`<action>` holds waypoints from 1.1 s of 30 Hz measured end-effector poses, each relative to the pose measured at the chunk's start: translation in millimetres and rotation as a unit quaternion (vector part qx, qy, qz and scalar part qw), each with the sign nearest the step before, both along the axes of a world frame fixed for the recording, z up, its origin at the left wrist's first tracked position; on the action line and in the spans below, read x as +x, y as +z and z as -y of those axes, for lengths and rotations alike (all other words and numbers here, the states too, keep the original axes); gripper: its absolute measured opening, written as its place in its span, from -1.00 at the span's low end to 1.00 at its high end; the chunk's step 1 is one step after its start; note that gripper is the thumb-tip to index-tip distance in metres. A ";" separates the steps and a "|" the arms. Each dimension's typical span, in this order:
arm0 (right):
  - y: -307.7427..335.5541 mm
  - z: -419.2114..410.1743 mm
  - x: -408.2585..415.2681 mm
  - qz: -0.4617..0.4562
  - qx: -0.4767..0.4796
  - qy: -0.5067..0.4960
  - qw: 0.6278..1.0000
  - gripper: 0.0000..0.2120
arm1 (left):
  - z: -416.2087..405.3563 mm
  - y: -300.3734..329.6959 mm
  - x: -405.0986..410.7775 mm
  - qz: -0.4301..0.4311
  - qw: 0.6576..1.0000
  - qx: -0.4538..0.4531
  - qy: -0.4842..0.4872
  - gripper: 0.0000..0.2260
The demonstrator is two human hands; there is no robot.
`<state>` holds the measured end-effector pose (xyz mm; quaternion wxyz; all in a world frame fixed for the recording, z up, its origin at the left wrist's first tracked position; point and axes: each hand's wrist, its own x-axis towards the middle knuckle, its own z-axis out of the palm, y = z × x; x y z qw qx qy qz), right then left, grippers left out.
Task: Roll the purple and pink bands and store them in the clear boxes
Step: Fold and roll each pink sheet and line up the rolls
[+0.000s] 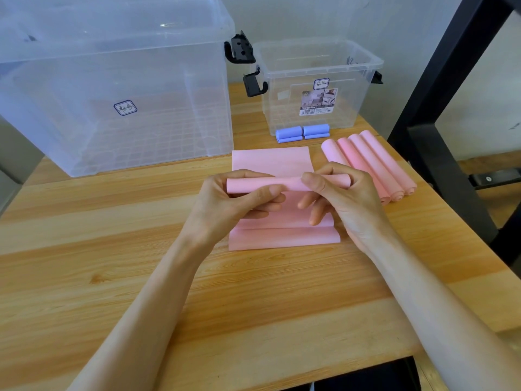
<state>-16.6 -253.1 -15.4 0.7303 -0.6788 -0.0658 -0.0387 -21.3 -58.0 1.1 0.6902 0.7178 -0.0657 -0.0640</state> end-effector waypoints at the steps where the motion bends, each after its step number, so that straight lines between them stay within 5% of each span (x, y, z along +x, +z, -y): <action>1: -0.1 0.0 0.0 -0.001 0.001 0.001 1.000 -0.71 | 0.2 -0.5 0.3 0.001 1.000 0.001 0.003 -0.82; 20: 0.1 -0.5 -0.6 0.001 -0.012 0.018 1.000 -0.73 | 1.2 -0.3 0.9 0.002 1.000 -0.018 0.023 -0.78; 25: 0.9 -0.3 -1.1 0.006 -0.031 0.029 0.999 -0.55 | 1.4 -0.1 0.4 -0.003 1.000 0.001 0.023 -0.83; 33: -0.1 -1.2 -0.7 0.002 -0.023 0.014 1.000 -0.68 | 1.9 3.2 -0.6 -0.004 0.999 -0.035 0.018 -0.75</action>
